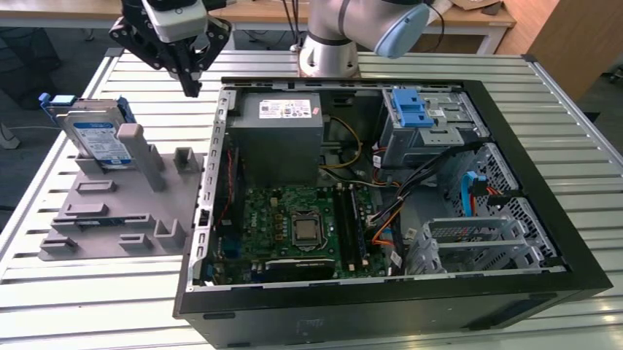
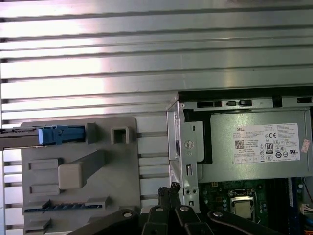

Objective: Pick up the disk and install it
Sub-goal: 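Reach for the disk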

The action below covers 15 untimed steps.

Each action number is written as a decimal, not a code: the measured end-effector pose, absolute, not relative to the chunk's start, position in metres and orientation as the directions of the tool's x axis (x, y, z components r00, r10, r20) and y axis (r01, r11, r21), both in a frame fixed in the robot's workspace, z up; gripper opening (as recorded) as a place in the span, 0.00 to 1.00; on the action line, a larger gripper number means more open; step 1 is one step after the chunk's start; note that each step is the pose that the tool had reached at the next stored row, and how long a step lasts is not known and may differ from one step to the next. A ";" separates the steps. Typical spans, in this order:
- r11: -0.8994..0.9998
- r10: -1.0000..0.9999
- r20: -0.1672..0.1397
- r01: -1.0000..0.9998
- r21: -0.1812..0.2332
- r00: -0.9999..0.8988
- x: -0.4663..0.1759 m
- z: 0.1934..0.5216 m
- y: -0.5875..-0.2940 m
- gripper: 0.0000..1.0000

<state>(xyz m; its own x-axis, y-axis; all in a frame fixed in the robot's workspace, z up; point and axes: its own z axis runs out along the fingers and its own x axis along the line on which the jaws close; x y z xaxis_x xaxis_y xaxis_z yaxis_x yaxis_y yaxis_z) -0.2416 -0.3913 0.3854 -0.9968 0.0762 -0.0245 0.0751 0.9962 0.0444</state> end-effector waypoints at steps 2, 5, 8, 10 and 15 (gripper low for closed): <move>0.996 0.076 -0.024 0.075 0.044 -0.997 -0.242 0.385 -0.391 0.11; 0.996 0.076 -0.024 0.075 0.044 -0.997 -0.243 0.385 -0.391 0.11; 0.996 0.076 -0.024 0.075 0.044 -0.997 -0.243 0.385 -0.391 0.11; 0.996 0.076 -0.024 0.075 0.044 -0.997 -0.244 0.385 -0.391 0.11; 0.996 0.076 -0.024 0.075 0.044 -0.997 -0.247 0.384 -0.391 0.11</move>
<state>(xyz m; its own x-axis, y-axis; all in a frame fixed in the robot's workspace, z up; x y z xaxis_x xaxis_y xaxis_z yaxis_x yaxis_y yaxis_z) -0.2473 -0.3913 0.3841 -0.9968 0.0762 -0.0245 0.0751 0.9962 0.0444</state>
